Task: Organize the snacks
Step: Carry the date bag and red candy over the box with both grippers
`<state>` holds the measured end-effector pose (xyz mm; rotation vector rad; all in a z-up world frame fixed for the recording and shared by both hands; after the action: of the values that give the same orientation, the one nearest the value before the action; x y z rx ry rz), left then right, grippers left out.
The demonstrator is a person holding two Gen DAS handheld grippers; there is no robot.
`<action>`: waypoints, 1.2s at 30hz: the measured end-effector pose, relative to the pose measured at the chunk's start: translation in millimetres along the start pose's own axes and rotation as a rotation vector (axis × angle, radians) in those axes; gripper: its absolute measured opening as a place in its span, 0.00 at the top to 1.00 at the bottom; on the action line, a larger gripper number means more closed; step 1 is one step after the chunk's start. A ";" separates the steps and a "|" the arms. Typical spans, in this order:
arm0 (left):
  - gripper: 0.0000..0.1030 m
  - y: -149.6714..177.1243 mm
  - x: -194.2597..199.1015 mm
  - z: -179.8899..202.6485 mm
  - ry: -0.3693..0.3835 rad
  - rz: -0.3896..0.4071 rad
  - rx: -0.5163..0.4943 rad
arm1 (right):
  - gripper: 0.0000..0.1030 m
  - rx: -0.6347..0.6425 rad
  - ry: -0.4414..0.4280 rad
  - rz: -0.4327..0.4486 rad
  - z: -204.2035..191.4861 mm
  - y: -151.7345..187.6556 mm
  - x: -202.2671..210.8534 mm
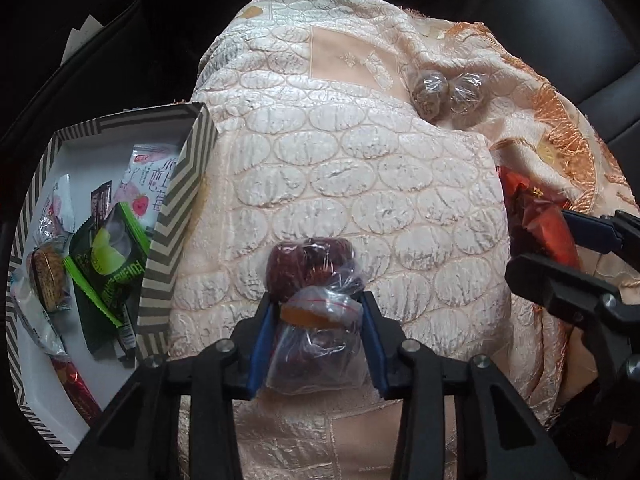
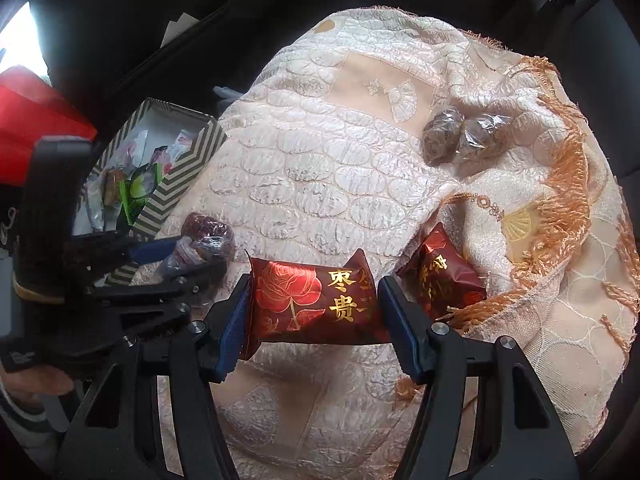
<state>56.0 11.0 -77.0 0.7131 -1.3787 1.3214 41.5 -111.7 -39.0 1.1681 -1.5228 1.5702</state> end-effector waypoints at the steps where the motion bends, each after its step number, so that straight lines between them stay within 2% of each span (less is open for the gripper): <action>1: 0.59 0.5 2.0 -0.2 0.004 0.001 0.001 | 0.40 -0.001 -0.002 0.004 -0.5 -0.1 1.6; 7: 0.59 3.2 32.3 -14.4 -0.007 0.061 0.019 | 0.40 0.032 -0.023 0.031 -18.5 -5.0 11.5; 19: 0.59 12.1 86.7 -66.8 -0.106 0.161 0.080 | 0.40 0.126 -0.074 0.062 -80.2 -22.1 17.9; 29: 0.59 22.7 100.2 -114.8 -0.184 0.185 0.157 | 0.40 0.189 -0.105 0.079 -131.2 -34.2 16.5; 36: 0.59 31.8 100.2 -147.1 -0.209 0.182 0.212 | 0.40 0.226 -0.117 0.077 -156.7 -40.9 9.4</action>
<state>39.7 180.9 -17.2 0.9066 -1.5120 1.5890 50.5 46.1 -2.6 1.3607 -1.5092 1.7905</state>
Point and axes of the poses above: each gripper's, at about its wrist camera, not at the fingertips, and x roughly against the way its jaws point, z to its right, y to its underside, the point moved 3 cm from there along -x, roughly the way its jaws point, and after that the axes turned 9 degrees about y, right-handed, at the moved point
